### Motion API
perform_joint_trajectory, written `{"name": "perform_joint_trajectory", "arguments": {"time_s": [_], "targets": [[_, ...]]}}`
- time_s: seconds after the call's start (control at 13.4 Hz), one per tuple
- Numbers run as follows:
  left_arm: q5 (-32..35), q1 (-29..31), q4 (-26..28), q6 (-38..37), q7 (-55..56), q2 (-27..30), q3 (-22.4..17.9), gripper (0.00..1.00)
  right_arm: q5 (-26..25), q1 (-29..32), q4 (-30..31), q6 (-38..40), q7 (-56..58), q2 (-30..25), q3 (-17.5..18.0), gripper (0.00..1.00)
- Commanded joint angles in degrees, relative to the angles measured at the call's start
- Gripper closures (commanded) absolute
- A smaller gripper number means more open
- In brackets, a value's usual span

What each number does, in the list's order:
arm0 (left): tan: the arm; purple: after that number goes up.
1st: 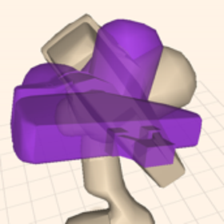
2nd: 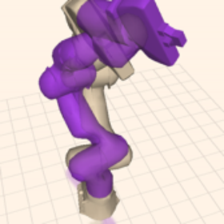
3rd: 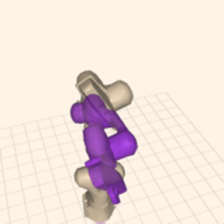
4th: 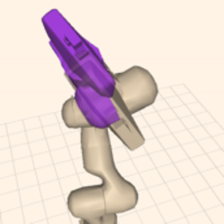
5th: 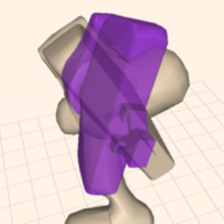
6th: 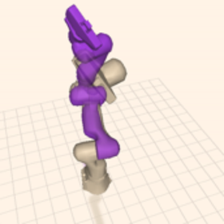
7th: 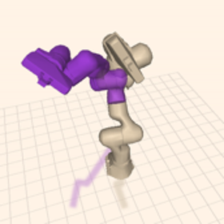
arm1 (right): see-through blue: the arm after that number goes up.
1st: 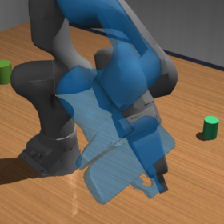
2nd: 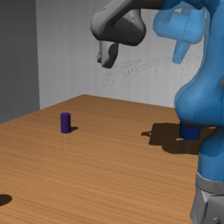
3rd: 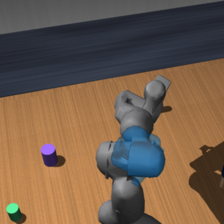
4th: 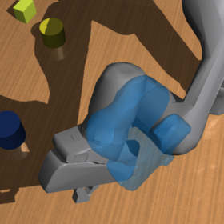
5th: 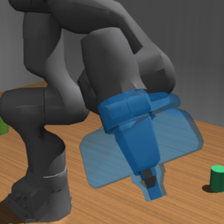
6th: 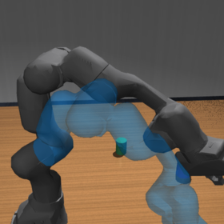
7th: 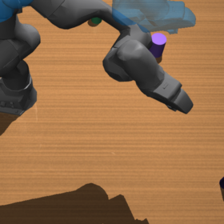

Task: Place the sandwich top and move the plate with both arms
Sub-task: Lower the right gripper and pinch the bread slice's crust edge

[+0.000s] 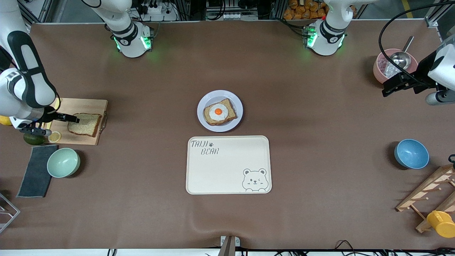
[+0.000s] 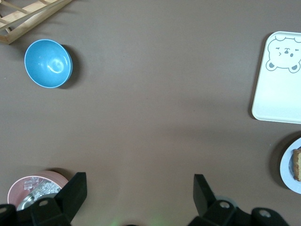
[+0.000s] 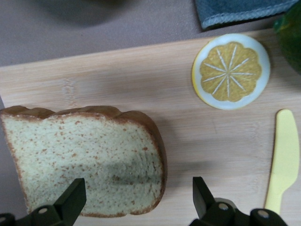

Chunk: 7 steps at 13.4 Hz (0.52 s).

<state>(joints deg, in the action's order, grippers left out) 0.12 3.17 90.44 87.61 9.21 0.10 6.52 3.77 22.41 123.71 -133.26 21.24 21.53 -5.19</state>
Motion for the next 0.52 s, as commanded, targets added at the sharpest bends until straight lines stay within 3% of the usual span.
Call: {"name": "perform_joint_trajectory", "arguments": {"time_s": [0.0, 0.45], "targets": [[-0.9, 0.4, -0.4, -0.8, 1.0, 0.0, 0.2, 0.00, 0.5, -0.1, -0.8, -0.2, -0.7, 1.2, 0.3, 0.00], [-1.1, 1.0, 0.0, -0.8, 0.9, 0.3, 0.0, 0.00, 0.2, 0.7, -1.7, -0.3, 0.2, 2.7, 0.2, 0.00]]}}
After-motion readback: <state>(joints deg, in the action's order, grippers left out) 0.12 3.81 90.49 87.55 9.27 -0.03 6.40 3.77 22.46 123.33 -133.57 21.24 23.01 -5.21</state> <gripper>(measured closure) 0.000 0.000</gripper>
